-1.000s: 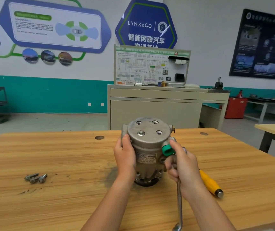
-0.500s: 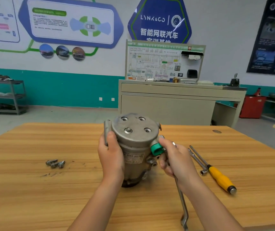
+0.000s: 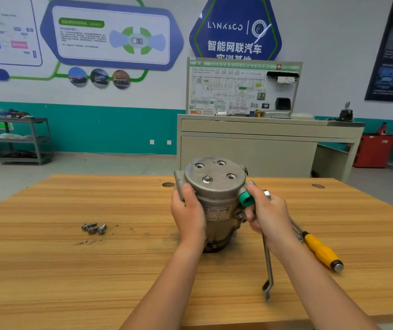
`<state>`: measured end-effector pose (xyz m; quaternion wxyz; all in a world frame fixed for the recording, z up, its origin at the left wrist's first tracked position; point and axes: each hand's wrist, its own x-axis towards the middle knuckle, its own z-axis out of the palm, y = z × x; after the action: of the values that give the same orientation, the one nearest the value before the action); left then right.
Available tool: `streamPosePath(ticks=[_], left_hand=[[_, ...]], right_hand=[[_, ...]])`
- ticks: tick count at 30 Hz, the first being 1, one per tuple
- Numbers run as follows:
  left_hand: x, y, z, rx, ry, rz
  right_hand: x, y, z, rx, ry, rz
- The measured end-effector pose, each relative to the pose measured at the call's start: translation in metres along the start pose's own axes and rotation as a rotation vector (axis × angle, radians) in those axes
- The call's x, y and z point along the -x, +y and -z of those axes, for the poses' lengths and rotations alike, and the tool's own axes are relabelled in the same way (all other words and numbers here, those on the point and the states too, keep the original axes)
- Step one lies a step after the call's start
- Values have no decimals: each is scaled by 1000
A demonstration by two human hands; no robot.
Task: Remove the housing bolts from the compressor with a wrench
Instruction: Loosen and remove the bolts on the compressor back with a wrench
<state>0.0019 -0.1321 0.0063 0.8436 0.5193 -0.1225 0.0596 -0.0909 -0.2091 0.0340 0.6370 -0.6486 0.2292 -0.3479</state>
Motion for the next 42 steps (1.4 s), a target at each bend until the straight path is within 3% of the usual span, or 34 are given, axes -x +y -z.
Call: streamPosePath(ticks=[2,4,6,8,10,17,29,32,38,42], left_hand=[[-1,0,-2,-6,-4,0],[-3,-2,-1,-2,2,-2],[-3,-4,0,10,18,-13],[-1,-4,0,30,53,-37],[2,-4,0,39,68,-54],[12,-2,-2,-7,16,-116],[13,-3,-6,-52,-21,-129],[12,-3,-5,-14,-11,-128],[11,-5,-2,0,-3,-137],[10,-5,0,-17,-1,-137]], right_hand=[[3,-5,7,123,-6,17],[9,-17,19,226,114,142],[17,-44,34,-66,222,305],[22,-77,44,-603,194,412],[17,-100,40,-915,137,458],[-14,-102,-13,-1077,281,311],[-28,-88,-9,-1087,263,396],[-24,-86,-11,-986,220,451],[-12,-85,-24,-515,304,792],[-15,-100,-36,-603,315,766]])
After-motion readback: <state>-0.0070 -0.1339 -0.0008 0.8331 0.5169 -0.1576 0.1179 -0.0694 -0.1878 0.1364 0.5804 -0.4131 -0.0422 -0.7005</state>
